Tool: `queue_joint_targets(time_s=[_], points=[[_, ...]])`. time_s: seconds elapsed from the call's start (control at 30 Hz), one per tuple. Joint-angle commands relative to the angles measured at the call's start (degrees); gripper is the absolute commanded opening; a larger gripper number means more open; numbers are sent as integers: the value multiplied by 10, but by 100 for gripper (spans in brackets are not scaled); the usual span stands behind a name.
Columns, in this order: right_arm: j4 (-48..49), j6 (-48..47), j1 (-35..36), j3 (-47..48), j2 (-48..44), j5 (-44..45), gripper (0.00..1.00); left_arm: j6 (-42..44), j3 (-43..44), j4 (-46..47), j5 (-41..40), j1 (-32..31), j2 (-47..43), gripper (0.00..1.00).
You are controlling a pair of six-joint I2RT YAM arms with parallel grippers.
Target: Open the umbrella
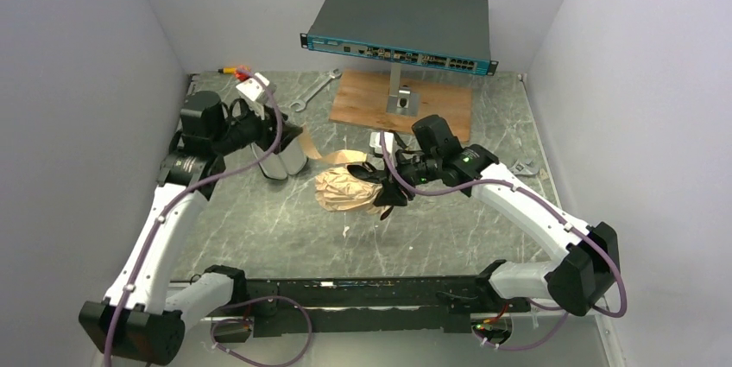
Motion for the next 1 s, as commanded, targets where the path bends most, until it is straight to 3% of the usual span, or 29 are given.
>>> queue_joint_targets(time_s=[0.0,0.1,0.17,0.23,0.33,0.47,0.73,0.97], points=[[25,19,0,37,-4,-58,0,63,31,-81,-30,13,18,78],[37,43,1,28,-3,-58,0,181,-7,-52,89,13,-41,99],[48,70,0,22,1,-61,0,291,-62,-26,168,1,-99,100],[61,100,1,20,10,-55,0,377,-81,-42,145,-46,-130,100],[72,130,1,20,20,-40,0,453,-36,-135,104,-123,-100,100],[81,153,2,30,30,-41,0,418,7,-171,70,-196,-51,100],[82,149,10,41,30,-45,0,452,-28,-128,-67,-328,-7,100],[79,139,23,57,24,-57,0,468,-51,-100,-149,-356,43,100]])
